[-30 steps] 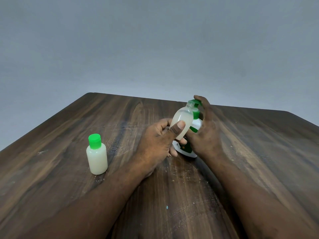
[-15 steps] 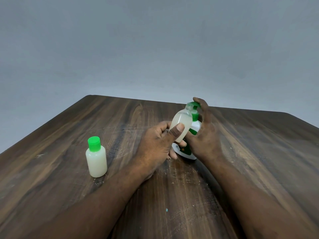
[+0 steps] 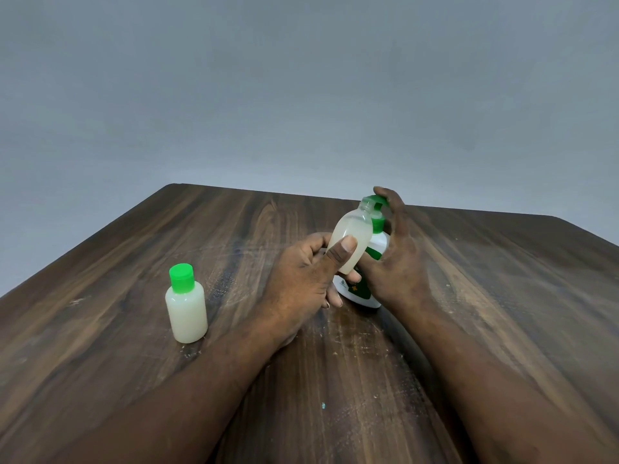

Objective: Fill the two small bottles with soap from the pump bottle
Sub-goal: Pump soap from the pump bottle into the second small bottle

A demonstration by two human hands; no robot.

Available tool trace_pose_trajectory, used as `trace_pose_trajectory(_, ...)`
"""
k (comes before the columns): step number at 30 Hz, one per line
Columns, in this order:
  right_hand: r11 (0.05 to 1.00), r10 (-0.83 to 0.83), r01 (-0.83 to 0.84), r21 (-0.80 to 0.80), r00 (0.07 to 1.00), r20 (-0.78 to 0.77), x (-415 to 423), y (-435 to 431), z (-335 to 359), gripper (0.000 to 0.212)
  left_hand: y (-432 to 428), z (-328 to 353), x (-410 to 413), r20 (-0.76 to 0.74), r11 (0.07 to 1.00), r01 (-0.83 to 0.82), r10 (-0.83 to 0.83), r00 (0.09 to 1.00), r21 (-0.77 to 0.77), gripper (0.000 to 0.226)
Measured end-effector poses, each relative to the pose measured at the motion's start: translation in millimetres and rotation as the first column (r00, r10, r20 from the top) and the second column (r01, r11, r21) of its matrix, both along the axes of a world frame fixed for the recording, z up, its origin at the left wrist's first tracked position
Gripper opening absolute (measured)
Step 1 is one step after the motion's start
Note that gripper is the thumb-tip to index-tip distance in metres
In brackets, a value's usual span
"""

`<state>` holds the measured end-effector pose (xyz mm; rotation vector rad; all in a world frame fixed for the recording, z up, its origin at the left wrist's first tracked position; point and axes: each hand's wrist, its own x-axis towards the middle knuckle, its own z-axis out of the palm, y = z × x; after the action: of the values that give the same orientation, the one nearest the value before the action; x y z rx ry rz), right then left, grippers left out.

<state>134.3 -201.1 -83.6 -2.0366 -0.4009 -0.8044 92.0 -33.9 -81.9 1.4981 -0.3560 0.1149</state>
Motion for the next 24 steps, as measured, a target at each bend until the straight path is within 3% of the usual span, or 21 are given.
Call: trace_pose_trajectory(24, 1.000, -0.011, 0.010, 0.015, 1.000, 0.029, 0.6, 2.1, -1.1, 0.081, 1.0, -3.7, -0.7, 0.006, 1.000, -0.001, 0.001, 1.000, 0.020, 0.041)
